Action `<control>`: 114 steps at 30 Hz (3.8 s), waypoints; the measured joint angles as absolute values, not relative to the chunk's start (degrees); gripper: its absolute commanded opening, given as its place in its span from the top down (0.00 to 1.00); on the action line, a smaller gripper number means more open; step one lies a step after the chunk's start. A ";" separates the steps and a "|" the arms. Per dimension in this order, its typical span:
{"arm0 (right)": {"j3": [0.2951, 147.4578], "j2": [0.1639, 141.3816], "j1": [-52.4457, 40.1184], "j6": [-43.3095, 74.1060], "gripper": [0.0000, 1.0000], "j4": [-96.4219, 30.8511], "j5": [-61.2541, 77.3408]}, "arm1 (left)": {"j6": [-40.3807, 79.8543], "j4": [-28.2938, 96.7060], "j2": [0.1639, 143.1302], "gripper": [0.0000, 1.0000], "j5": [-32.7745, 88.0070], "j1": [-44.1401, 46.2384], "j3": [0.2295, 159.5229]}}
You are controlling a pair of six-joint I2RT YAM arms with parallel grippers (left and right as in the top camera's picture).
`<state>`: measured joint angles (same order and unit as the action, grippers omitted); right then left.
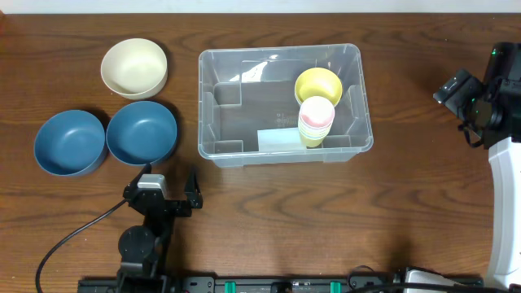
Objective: Pack container
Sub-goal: 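Release the pink cup and retract the right arm to the side, then move the left gripper to the right dark-blue bowl and grasp its rim, then lift the dark-blue bowl and carry it toward the bin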
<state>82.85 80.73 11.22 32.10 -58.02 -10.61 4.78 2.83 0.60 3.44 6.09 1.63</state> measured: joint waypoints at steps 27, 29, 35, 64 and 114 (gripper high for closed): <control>82.76 80.82 11.22 32.10 0.01 -58.06 -9.87 | 11.64 48.05 58.67 0.02 5.67 6.09 67.81; 82.76 80.84 11.22 32.10 0.01 -58.06 -9.87 | 11.70 47.68 61.19 0.02 6.55 6.09 68.86; 82.76 80.84 11.22 32.10 0.01 -58.06 -9.87 | 11.53 46.06 66.13 0.02 7.57 6.09 68.93; 82.76 80.84 11.22 32.10 0.01 -58.06 -9.87 | 60.42 53.34 91.26 0.10 -0.14 -4.45 68.77; 82.76 80.84 11.22 32.10 0.01 -58.06 -9.87 | 52.60 40.58 97.51 0.94 13.06 -14.11 64.18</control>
